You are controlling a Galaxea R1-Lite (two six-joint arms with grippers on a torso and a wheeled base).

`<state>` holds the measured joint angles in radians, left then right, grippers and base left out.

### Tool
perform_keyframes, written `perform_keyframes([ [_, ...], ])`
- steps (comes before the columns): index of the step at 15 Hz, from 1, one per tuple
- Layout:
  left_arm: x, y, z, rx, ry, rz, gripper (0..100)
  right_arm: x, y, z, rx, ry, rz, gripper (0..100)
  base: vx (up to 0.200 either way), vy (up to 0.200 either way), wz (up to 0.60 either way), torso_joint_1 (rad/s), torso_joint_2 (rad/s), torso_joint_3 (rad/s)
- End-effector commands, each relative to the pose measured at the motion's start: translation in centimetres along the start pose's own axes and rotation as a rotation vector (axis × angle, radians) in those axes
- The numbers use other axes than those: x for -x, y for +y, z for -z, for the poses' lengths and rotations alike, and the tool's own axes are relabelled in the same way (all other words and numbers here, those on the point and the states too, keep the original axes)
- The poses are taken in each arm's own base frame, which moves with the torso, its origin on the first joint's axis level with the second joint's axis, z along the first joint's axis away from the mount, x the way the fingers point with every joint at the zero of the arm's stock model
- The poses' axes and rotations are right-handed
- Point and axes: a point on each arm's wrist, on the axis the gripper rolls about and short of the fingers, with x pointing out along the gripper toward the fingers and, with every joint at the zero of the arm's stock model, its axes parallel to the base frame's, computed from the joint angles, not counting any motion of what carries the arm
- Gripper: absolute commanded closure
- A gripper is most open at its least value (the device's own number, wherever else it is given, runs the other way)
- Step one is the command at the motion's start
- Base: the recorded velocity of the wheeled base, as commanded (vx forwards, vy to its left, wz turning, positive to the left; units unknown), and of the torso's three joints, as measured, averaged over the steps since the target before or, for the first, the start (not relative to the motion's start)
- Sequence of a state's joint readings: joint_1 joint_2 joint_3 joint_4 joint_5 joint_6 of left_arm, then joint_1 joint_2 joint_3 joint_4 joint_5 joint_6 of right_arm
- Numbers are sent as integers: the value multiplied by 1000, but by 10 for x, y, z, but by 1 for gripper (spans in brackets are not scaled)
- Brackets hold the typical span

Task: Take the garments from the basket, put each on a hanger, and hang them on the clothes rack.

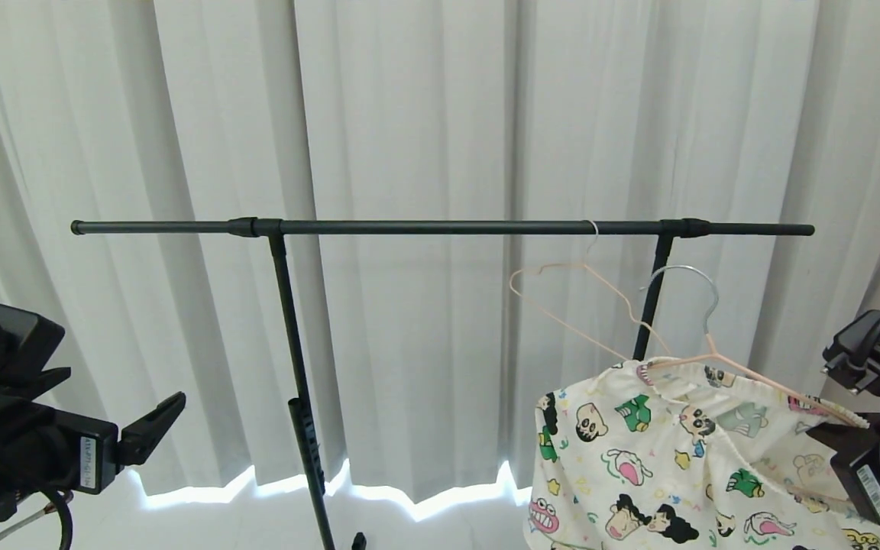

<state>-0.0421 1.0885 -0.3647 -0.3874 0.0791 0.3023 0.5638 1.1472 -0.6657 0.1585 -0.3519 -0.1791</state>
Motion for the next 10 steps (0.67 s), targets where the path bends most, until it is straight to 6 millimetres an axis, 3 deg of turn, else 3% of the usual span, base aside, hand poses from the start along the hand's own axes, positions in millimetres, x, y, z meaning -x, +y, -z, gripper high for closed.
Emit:
perform_keyframes([
  [1,0,0,0,0,0,0,0,0,0,0,1,-1,-1,100,0,200,0,2,12,2],
  [5,0,0,0,-2,1,0,0,1,0,0,0,-3,-1,100,0,200,0,1,1,4],
  [10,0,-1,1,-6,5,3,0,1,0,0,-4,-5,-2,100,0,0,0,0,0,0],
])
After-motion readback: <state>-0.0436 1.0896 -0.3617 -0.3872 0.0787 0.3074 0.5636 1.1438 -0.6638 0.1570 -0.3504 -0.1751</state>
